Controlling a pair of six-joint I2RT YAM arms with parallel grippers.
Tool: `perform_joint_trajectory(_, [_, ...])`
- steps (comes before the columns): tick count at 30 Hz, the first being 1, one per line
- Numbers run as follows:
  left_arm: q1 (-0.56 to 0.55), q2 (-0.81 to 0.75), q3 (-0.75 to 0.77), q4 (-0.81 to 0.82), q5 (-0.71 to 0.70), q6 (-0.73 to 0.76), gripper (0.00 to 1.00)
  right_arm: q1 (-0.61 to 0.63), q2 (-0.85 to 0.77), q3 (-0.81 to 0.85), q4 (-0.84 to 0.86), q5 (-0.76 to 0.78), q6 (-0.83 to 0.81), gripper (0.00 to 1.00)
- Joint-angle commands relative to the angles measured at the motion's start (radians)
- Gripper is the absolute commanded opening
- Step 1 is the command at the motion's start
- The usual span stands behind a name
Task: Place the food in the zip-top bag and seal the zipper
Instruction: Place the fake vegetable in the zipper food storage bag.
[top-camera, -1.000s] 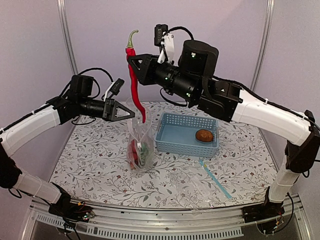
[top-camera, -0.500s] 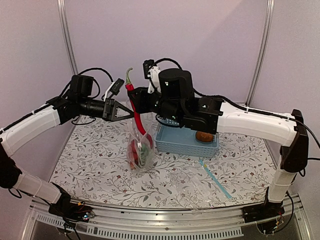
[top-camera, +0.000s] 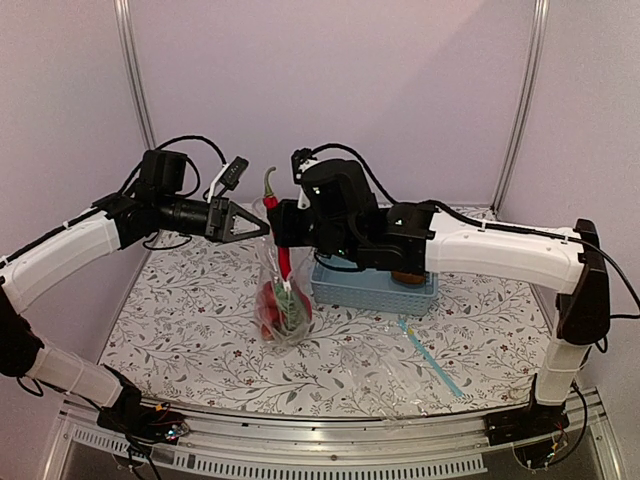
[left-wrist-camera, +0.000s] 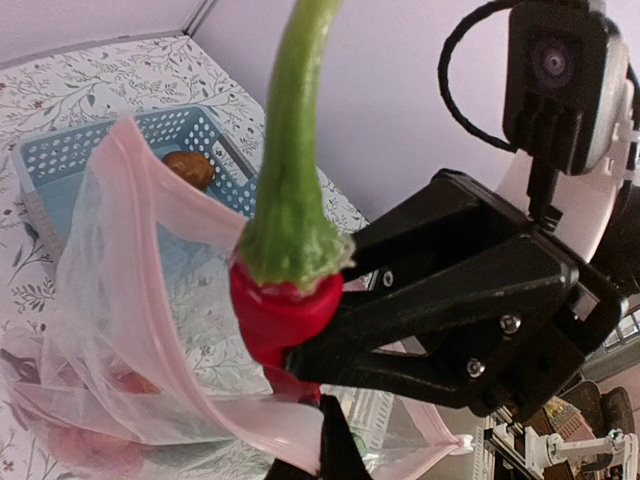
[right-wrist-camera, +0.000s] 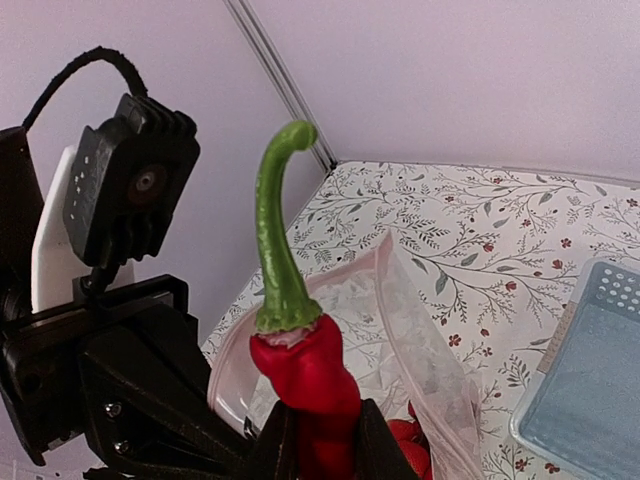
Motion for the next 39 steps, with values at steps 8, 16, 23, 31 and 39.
perform_joint_trajectory(8, [-0.002, -0.023, -0.012, 0.022, -0.003, 0.002, 0.0, 0.027, 0.022, -0.007, -0.141, 0.042, -0.01, 0.15])
perform_joint_trajectory(16, [0.002, -0.017, -0.013, 0.022, -0.004, 0.0, 0.0, 0.028, 0.022, -0.015, -0.201, 0.045, -0.016, 0.17])
perform_joint_trajectory(23, [0.002, -0.014, -0.012, 0.022, -0.002, -0.001, 0.0, 0.027, 0.009, -0.011, -0.203, 0.048, -0.027, 0.37])
perform_joint_trajectory(31, [0.002, -0.012, -0.013, 0.023, -0.001, -0.002, 0.0, 0.027, -0.008, 0.002, -0.199, 0.035, -0.04, 0.45])
perform_joint_trajectory(39, [0.001, -0.011, -0.013, 0.022, -0.006, -0.004, 0.0, 0.038, -0.048, -0.002, -0.173, -0.002, -0.083, 0.47])
